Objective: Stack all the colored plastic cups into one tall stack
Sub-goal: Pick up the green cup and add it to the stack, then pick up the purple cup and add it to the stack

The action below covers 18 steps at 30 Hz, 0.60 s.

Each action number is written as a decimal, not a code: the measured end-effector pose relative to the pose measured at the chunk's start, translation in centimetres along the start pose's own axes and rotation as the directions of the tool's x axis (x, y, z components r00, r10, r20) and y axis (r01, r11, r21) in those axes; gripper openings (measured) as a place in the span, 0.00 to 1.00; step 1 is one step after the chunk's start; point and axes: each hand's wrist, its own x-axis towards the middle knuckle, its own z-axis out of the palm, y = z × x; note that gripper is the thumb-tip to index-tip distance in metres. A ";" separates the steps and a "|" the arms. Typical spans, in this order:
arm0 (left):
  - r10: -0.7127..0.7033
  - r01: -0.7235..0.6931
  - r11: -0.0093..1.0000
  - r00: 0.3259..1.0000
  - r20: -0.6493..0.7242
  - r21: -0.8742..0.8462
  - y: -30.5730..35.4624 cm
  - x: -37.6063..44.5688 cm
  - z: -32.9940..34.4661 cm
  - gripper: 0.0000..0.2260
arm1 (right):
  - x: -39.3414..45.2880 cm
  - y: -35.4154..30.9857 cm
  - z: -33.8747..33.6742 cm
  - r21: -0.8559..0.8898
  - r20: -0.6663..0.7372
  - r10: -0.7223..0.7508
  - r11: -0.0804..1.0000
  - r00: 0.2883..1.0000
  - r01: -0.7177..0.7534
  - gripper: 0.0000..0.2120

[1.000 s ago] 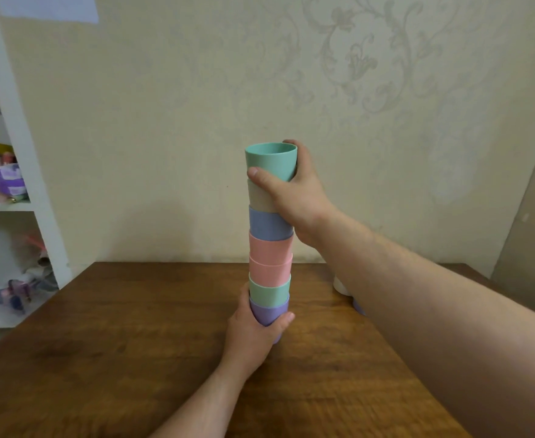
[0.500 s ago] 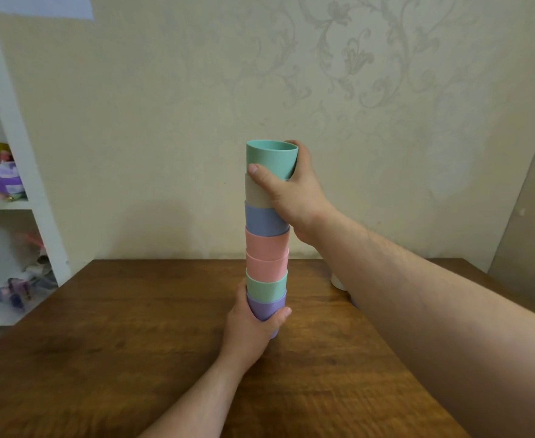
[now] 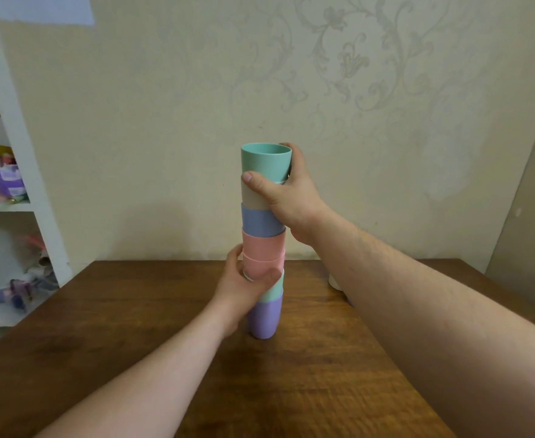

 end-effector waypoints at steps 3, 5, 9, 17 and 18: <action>0.048 -0.048 0.999 0.999 -0.008 -0.026 3.0 1.2 0.7 0.33 | -0.1 -0.1 0.1 0.028 -0.006 0.001 1.000 1.000 -0.001 0.33; 0.063 -0.064 0.998 0.998 -0.011 -0.010 3.6 1.4 1.3 0.26 | -0.3 0.0 0.0 0.039 -0.014 -0.004 0.999 1.000 0.005 0.33; 0.080 -0.082 0.996 0.995 -0.053 -0.047 3.0 1.4 1.9 0.24 | -1.2 1.2 -2.4 -0.130 0.034 0.016 0.991 0.999 -0.011 0.43; 0.120 -0.132 0.986 0.986 -0.116 -0.104 1.6 3.0 4.7 0.24 | -3.6 10.4 -15.3 -0.719 -0.329 0.275 0.547 0.903 -0.429 0.32; 0.124 -0.137 0.985 0.985 -0.115 -0.106 1.6 3.1 5.0 0.25 | -4.1 11.8 -15.9 -0.784 -0.308 0.354 0.431 0.883 -0.446 0.34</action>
